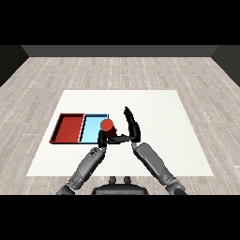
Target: Pick the red can and put it in the red box
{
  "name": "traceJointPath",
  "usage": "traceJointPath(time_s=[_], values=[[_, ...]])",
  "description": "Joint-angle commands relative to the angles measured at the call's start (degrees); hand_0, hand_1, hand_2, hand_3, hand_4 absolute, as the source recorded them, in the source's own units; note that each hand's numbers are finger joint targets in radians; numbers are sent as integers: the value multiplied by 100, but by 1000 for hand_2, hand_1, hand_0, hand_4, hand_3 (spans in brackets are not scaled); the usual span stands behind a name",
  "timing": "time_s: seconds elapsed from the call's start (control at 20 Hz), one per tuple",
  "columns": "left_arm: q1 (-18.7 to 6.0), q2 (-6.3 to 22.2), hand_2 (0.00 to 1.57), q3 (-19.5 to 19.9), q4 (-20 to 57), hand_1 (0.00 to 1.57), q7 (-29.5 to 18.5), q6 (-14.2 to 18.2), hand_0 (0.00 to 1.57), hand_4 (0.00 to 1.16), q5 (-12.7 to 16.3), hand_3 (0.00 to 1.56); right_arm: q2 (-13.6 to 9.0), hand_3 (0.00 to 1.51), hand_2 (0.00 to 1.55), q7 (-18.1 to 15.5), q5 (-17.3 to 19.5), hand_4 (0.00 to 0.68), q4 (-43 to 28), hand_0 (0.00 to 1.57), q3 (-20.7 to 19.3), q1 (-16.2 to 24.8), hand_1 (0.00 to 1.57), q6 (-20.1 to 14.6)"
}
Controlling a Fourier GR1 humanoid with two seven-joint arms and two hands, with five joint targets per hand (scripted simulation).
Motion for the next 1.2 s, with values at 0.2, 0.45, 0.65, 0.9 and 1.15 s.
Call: traceJointPath(time_s=[0.2,0.45,0.65,0.9,1.15], values=[[-91,646,1571,512,-88,1571,157,-197,1571,1140,-260,1483,-773,0,0,472,-140,0,-1454,0,-740,478,0,332],[-121,1527,1569,705,-512,1571,752,-77,1571,1130,-555,1467,-1242,0,0,-45,-227,0,-2019,0,-876,2068,0,459],[100,1788,1560,970,-228,1571,548,-86,1571,1115,-666,1467,-1576,0,0,-355,-555,0,-1604,0,-1546,2408,0,918],[211,2445,1555,1746,309,1571,431,-661,1571,1091,-330,1462,-1822,0,0,-247,-600,0,-1795,0,-1812,2720,0,1101],[-738,2535,1560,1929,2099,1571,730,-747,1571,1091,-639,1483,-1981,0,0,210,-456,0,-1761,0,-1985,2604,0,919]])
